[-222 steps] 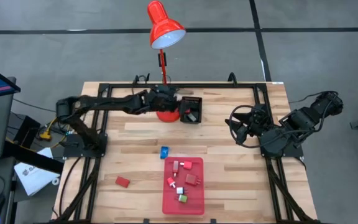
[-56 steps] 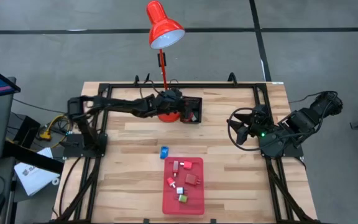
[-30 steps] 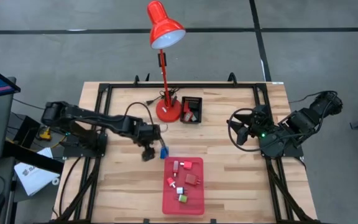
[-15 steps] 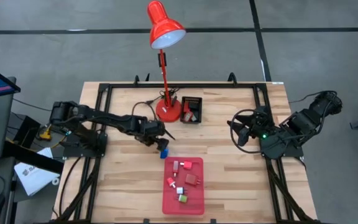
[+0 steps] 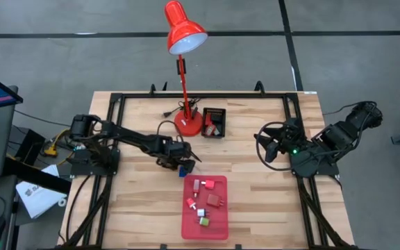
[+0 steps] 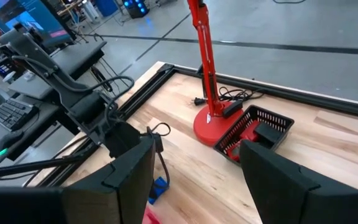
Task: Pick & Place Office items
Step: Put the blue digital clock into the black bin
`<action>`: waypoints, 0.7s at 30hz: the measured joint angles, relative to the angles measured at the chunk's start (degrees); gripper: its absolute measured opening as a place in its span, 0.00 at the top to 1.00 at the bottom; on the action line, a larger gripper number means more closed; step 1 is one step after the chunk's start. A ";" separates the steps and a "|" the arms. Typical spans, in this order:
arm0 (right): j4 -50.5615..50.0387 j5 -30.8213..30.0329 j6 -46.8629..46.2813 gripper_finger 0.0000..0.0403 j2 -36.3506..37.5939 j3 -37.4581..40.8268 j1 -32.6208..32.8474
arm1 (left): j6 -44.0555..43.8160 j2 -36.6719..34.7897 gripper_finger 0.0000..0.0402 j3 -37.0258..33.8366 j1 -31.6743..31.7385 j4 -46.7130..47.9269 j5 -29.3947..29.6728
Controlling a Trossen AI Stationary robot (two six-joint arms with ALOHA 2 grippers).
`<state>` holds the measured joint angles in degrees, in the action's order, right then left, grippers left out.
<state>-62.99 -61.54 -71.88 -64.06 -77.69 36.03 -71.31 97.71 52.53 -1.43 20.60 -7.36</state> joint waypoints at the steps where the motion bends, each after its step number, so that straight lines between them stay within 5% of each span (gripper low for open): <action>1: -0.04 0.03 0.06 0.43 -0.01 0.00 0.00 | -0.73 0.73 0.19 0.04 0.00 -0.45 -0.07; 21: -1.54 0.17 0.26 0.43 -0.02 0.00 0.00 | 3.46 2.10 0.19 0.34 3.67 10.76 -0.64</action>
<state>-64.53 -61.36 -71.61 -64.07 -77.69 36.03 -67.85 99.81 52.87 2.24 31.35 -8.00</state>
